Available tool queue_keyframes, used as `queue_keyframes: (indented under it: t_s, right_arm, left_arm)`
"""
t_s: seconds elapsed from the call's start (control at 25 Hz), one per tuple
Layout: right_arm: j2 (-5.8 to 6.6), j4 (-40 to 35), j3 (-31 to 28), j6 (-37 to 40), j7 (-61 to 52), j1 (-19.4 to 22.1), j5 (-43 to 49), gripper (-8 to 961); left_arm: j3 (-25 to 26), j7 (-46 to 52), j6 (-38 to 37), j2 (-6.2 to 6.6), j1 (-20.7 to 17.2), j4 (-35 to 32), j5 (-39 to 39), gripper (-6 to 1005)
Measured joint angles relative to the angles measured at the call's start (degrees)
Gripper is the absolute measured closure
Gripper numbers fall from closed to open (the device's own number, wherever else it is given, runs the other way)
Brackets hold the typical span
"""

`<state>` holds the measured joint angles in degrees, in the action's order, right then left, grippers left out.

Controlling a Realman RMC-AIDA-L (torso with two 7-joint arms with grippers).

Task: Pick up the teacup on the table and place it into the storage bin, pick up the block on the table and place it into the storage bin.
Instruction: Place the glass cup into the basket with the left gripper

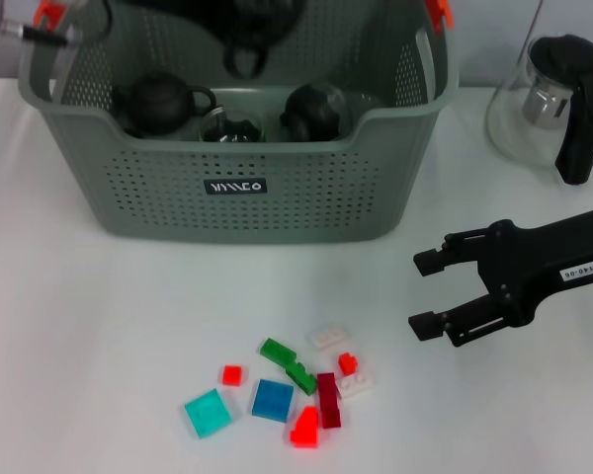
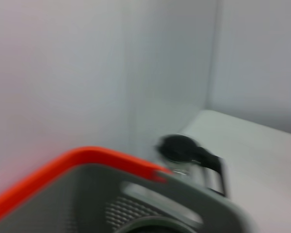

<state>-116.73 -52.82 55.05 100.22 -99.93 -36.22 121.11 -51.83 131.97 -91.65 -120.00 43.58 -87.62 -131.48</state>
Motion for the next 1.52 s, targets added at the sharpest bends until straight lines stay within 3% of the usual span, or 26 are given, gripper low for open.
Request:
queue_keyframes:
  t_s: [0.12,0.2,0.56,0.8,0.96,1.52]
  right_arm:
    - [-0.24,0.0,0.01,-0.16,0.0,-0.15,0.0,11]
    - [-0.3,0.0,0.0,-0.25,-0.03,-0.22,0.01,11]
    - [-0.43,0.0,-0.03,-0.64,-0.2,-0.51,0.01,11]
    - [-0.43,0.0,-0.03,-0.65,-0.31,-0.52,0.01,11]
    - [-0.43,0.0,-0.03,-0.66,-0.38,-0.52,0.01,12]
    - [-0.42,0.0,-0.03,-0.8,-0.43,-0.5,0.01,11]
  left_arm:
    - [1.05,-2.7,7.05,2.6,2.1,11.89,0.89,947]
    - [1.06,-4.72,11.48,3.47,3.1,17.63,1.31,947]
    - [-0.54,-11.68,25.26,4.25,7.86,34.55,0.85,949]
    - [-6.91,-12.16,33.37,3.83,7.93,38.96,0.82,949]
    - [-8.5,-12.18,34.91,3.64,7.83,39.47,0.82,950]
    - [-8.51,-12.23,35.46,3.41,6.8,39.59,0.88,912]
